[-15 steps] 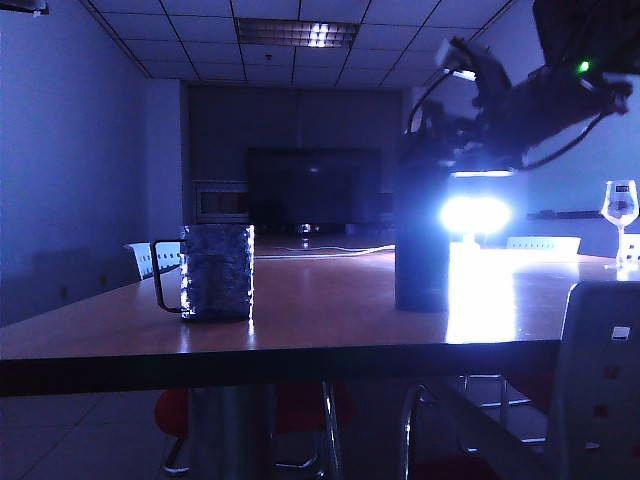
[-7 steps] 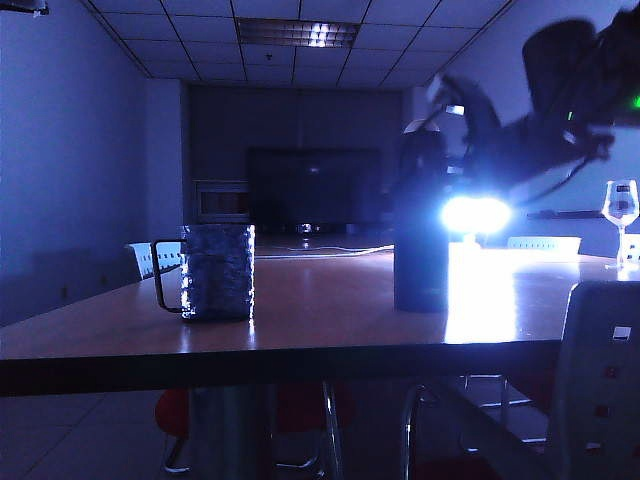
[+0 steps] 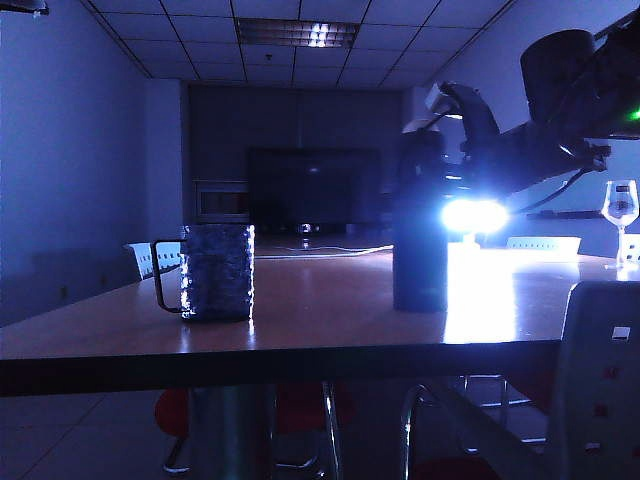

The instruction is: Pick up the black thermos cup, pour some water from it into the cup, and then put the thermos cup back on the table.

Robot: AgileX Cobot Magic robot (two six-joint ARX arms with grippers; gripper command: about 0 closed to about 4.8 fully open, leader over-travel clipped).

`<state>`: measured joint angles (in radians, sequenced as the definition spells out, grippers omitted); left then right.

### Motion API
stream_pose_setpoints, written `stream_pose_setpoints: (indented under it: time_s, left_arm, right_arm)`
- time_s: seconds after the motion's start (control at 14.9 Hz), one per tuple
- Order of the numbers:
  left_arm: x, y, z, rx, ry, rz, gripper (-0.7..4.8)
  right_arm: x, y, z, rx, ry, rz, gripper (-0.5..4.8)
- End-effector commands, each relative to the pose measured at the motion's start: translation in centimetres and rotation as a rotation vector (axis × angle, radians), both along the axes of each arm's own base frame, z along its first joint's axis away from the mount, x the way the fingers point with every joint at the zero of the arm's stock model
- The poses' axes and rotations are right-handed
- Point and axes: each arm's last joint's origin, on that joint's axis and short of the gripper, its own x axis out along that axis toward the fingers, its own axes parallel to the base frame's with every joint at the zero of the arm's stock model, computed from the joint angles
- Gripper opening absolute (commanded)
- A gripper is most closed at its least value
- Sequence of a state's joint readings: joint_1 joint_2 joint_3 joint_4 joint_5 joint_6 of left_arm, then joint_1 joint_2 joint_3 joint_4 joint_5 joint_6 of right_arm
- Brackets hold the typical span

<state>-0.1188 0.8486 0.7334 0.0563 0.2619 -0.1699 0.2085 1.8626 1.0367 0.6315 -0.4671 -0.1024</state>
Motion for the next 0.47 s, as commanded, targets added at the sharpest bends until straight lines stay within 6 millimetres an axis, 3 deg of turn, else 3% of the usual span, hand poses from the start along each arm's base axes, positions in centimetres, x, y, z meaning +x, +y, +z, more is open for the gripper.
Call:
stream_pose_setpoints:
  time_s: [0.07,0.2,0.27,0.34,0.47]
  left_arm:
    - [-0.1,0.0,0.4,-0.002,-0.020,-0.009,1.82]
    - [-0.1,0.0,0.3,-0.002,-0.020,-0.009,1.82]
    - [-0.1,0.0,0.3,-0.002,-0.020,-0.009,1.82]
    - [-0.1,0.0,0.3,-0.002,-0.020,-0.009,1.82]
    - [-0.1,0.0,0.3,-0.002,-0.020,-0.009,1.83]
  right_arm:
    - [0.0,0.1,0.5,0.009,-0.030,0.004,3.64]
    - [0.0,0.1,0.6,0.033,-0.015,-0.001,3.64]
    - [0.0,0.1,0.8,0.047,-0.011,-0.007,3.98]
    - [-0.1,0.3,1.1,0.049,-0.021,-0.033,4.71]
    - [-0.4,0.7,2.5,0.041,-0.066,-0.135,4.79]
